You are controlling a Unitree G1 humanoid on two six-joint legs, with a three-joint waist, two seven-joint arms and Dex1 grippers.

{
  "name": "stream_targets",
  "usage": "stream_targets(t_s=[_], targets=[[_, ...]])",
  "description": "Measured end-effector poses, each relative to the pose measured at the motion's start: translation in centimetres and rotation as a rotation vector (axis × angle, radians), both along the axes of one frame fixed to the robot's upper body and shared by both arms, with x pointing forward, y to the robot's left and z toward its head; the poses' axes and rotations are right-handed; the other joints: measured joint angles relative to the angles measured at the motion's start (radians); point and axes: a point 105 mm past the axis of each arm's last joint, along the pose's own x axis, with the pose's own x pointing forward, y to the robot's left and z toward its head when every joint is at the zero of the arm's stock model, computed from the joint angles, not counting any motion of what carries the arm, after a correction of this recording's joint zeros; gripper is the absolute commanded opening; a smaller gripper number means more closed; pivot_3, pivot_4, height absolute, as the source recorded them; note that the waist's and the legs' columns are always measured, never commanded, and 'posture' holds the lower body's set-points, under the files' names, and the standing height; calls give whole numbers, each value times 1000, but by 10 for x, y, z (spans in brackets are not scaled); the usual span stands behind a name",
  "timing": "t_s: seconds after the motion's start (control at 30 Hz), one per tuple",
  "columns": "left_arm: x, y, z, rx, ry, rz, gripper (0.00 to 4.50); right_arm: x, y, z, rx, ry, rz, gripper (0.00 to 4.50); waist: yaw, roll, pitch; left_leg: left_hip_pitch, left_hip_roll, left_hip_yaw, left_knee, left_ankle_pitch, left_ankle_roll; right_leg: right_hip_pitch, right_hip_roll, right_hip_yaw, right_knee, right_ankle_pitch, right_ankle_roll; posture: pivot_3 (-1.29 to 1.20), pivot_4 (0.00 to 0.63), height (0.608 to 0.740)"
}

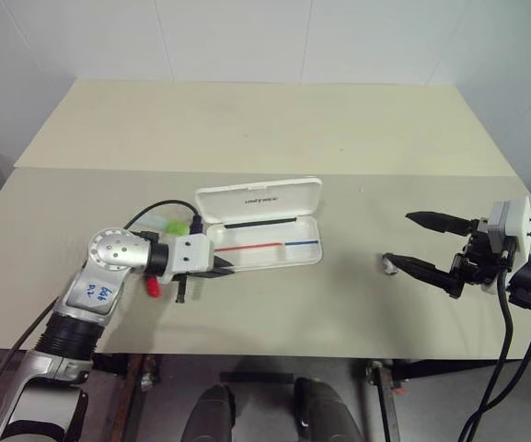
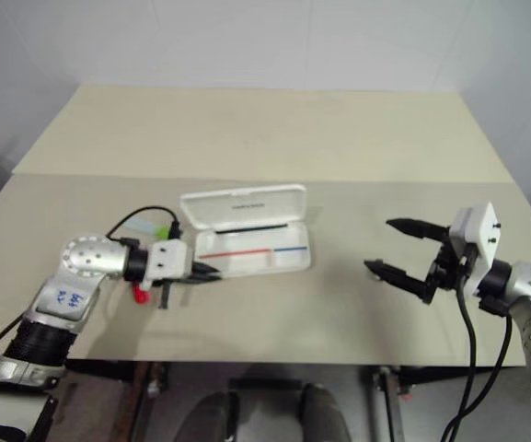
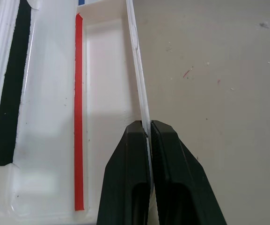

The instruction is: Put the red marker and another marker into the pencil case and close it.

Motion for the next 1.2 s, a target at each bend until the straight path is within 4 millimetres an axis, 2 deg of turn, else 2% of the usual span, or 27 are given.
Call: stream_targets(t_s=[0.23, 0.4, 0.6, 0.7, 1.07, 1.2], targets=[[-6, -13, -14, 58, -21, -83, 39, 0, 0, 0, -1, 1, 0, 4500, 0, 0, 0, 0, 0, 1, 0, 0, 0, 0, 0, 1, 0, 0, 0, 0, 150, 740], [-7, -16, -17, 66, -33, -100, 1369, -1, -1, -3, -2, 11, -4, 4500, 0, 0, 0, 0, 0, 1, 0, 0, 0, 0, 0, 1, 0, 0, 0, 0, 150, 740], [-4, -16, -15, 59, -48, -95, 3469, -1, -1, -4, -1, 16, -13, 4500, 0, 0, 0, 1, 0, 1, 0, 0, 0, 0, 0, 2, 0, 0, 0, 0, 150, 740], [-6, -18, -12, 54, -57, -104, 4377, -1, -1, -5, -1, 17, -15, 4500, 0, 0, 0, 1, 0, 1, 0, 0, 0, 0, 0, 2, -1, 0, 0, 0, 150, 740], [-29, -34, -2, -11, -10, -162, 4472, -1, -1, -5, -1, 16, -15, 4500, -2, 0, 0, 0, 0, 2, 0, 0, 0, 0, 0, 2, -1, 1, 1, 0, 150, 740], [-42, -28, 18, -95, 5, -119, 4472, -1, -1, -5, -2, 18, -11, 4500, -2, 0, 0, 1, 1, 2, 0, 0, 0, 0, 1, 2, -1, 0, 0, 0, 150, 740]])
